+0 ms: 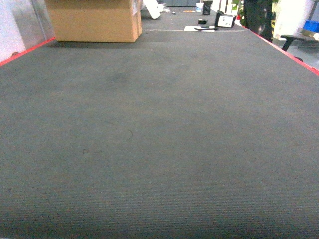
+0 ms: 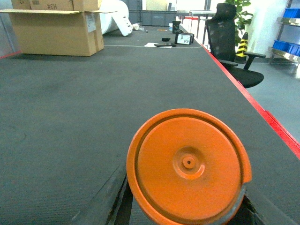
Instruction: Sort blue parts and orange caps into right shelf containers
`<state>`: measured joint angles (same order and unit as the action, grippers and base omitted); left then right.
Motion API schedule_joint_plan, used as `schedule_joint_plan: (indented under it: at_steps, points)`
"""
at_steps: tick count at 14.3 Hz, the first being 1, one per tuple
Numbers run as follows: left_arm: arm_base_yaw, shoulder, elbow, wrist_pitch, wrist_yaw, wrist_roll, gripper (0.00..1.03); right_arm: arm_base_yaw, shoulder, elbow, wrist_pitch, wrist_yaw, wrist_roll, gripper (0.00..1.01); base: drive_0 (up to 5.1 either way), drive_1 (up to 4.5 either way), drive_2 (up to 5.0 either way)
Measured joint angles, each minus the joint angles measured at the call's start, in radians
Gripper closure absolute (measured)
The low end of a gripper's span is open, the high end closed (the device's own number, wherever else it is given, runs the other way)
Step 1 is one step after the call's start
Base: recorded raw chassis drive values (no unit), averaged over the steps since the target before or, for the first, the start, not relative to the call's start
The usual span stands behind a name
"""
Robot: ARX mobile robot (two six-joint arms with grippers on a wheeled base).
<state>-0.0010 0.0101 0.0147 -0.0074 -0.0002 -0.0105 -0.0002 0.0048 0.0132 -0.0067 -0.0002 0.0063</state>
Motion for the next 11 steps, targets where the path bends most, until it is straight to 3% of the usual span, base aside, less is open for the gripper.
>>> schedule_joint_plan:
  at_steps: [5, 11]
  points:
    - [0.000, 0.000, 0.000, 0.000, 0.000, 0.000, 0.59, 0.000, 0.000, 0.000, 0.000, 0.000, 0.000, 0.58, -0.1, -0.13, -0.1]
    - [0.001, 0.000, 0.000, 0.000, 0.000, 0.000, 0.59, 0.000, 0.000, 0.000, 0.000, 0.000, 0.000, 0.58, -1.9, -1.88, -1.9]
